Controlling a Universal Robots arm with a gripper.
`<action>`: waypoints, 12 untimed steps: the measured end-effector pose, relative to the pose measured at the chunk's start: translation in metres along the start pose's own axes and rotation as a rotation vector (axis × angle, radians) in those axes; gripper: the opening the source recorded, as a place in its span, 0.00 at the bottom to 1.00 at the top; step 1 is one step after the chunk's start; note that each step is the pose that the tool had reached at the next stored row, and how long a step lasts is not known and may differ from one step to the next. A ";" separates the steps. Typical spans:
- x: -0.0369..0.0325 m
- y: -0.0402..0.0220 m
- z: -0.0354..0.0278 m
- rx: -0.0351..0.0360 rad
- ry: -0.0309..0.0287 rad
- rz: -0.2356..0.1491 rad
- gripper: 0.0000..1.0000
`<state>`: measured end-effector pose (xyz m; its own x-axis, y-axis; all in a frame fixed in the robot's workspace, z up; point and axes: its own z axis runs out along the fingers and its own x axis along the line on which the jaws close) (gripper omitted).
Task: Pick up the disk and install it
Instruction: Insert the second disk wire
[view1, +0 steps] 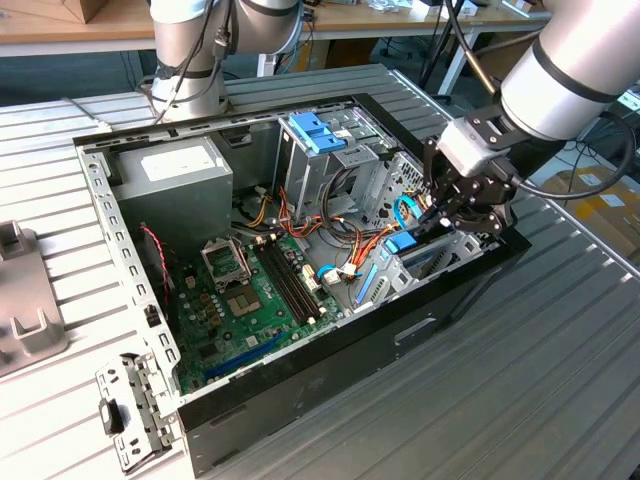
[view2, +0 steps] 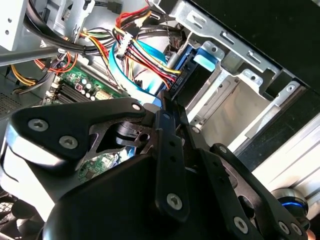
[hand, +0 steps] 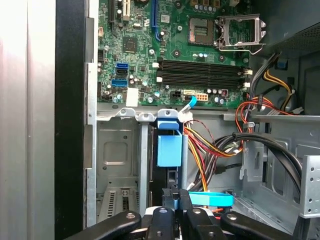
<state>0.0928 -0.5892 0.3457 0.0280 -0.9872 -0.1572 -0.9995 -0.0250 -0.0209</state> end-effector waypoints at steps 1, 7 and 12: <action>-0.0003 -0.0007 0.0001 -0.0012 -0.0001 -0.007 0.16; -0.0015 -0.0049 0.0003 -0.0071 -0.0021 -0.041 0.16; -0.0006 -0.0064 0.0022 -0.0075 -0.0053 -0.041 0.16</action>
<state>0.0992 -0.5880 0.3438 0.0693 -0.9844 -0.1615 -0.9976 -0.0669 -0.0200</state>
